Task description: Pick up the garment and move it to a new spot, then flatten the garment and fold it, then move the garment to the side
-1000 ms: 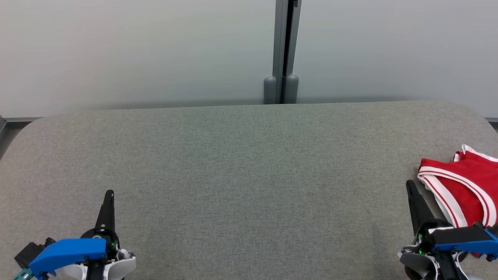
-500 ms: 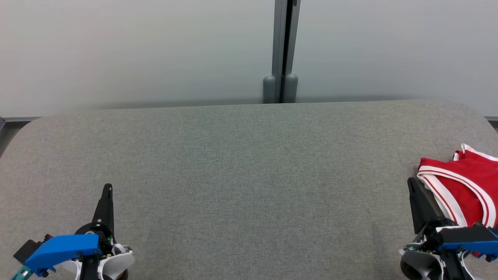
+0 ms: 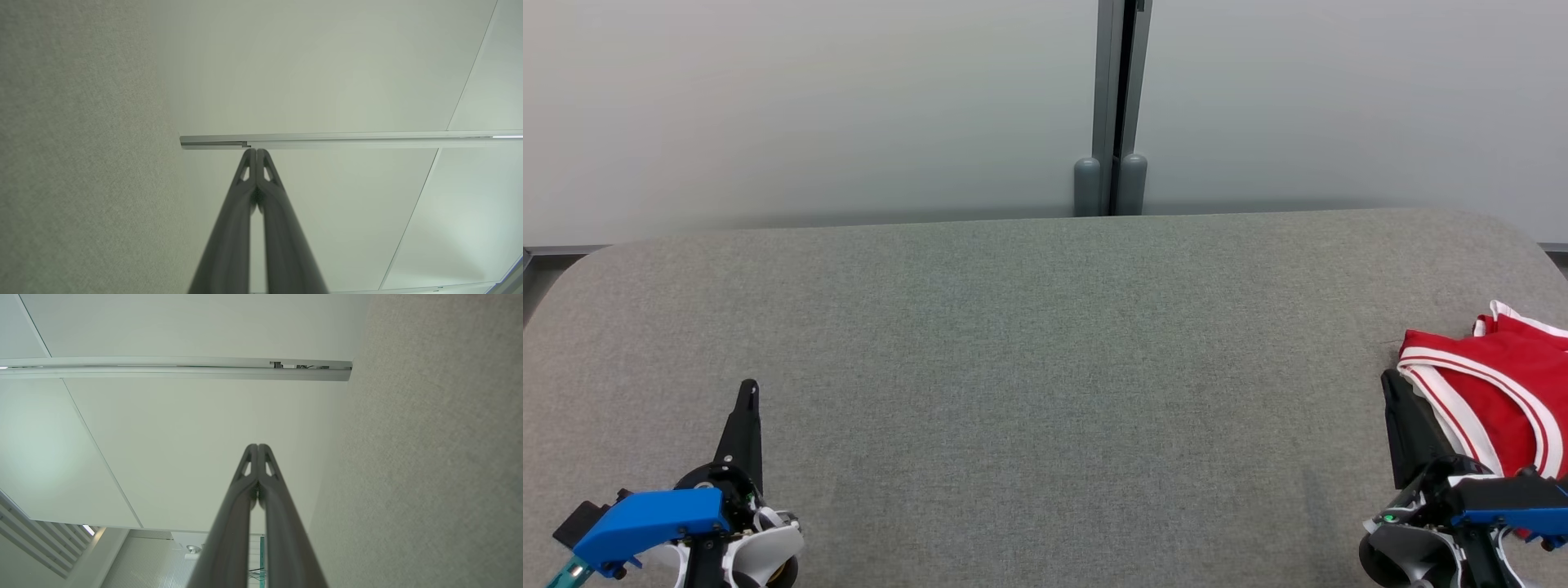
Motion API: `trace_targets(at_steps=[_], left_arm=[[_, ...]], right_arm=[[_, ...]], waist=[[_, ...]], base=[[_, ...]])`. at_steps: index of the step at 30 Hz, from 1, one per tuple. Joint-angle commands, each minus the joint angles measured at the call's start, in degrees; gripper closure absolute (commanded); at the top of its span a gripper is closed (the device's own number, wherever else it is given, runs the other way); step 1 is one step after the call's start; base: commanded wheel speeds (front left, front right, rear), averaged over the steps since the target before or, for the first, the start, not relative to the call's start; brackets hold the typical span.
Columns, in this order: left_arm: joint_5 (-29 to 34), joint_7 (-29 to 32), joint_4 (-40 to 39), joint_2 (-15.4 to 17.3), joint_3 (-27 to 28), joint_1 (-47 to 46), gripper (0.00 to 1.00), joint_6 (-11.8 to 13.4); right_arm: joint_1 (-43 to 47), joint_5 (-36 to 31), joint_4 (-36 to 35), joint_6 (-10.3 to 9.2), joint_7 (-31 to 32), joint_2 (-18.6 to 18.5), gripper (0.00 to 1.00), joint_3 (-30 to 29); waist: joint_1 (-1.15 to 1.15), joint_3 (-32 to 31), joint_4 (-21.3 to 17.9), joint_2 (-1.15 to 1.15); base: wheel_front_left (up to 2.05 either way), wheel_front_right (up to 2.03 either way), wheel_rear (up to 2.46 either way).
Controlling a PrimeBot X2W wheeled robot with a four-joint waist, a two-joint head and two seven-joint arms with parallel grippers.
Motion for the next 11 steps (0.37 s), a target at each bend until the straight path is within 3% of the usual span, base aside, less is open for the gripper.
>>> trace_targets(at_steps=[1,11], left_arm=[[-0.2,0.2,-0.3,-0.1,0.1,-0.5,1.00,0.1],[-0.2,0.2,-0.3,-0.1,0.1,-0.5,1.00,0.1]], right_arm=[[0.8,0.2,-0.2,0.02,0.3,-0.4,1.00,-0.2],[0.8,0.2,-0.2,0.02,0.3,-0.4,1.00,-0.1]], waist=[[0.00,0.0,0.0,0.00],[0.00,0.0,0.0,0.00]], base=[[0.00,0.00,0.00],[0.00,0.00,0.00]])
